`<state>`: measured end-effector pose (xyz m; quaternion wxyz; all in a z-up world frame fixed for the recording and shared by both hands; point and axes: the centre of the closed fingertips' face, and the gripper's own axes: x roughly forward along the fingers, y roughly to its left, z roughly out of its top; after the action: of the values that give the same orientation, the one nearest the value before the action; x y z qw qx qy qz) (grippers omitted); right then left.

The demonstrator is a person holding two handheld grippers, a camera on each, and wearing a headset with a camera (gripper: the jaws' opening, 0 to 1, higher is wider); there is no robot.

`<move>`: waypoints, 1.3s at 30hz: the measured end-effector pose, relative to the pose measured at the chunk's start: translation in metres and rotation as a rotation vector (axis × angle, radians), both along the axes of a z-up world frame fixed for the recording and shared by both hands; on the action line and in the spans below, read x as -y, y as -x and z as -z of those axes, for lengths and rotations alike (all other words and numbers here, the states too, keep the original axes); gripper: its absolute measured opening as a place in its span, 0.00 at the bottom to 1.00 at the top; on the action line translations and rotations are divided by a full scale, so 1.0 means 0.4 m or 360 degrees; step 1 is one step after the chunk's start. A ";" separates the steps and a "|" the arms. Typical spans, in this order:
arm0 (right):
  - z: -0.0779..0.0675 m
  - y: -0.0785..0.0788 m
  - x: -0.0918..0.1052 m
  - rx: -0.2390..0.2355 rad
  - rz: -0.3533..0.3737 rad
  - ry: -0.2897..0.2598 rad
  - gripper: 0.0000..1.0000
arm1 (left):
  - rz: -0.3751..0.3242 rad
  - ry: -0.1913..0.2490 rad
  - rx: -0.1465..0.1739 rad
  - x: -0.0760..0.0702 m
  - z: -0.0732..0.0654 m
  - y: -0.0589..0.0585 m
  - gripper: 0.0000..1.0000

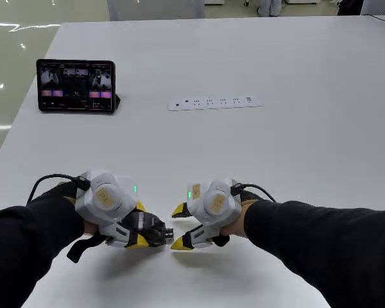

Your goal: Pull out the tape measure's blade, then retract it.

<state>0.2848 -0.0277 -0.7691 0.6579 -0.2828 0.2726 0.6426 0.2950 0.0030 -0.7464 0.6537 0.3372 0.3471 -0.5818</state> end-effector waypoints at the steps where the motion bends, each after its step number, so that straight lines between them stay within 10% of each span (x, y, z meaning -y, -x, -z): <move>1: 0.001 0.000 -0.002 0.0001 -0.0003 0.0003 0.29 | 0.0000 0.0003 0.0001 0.000 0.000 0.000 0.33; 39: 0.025 0.002 0.009 -0.0036 -0.0051 0.0127 0.10 | 0.0014 0.0028 0.0020 0.000 -0.002 0.000 0.32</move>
<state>0.2841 -0.0313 -0.7793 0.6326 -0.3059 0.3007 0.6449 0.2950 0.0029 -0.7457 0.6563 0.3365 0.3363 -0.5855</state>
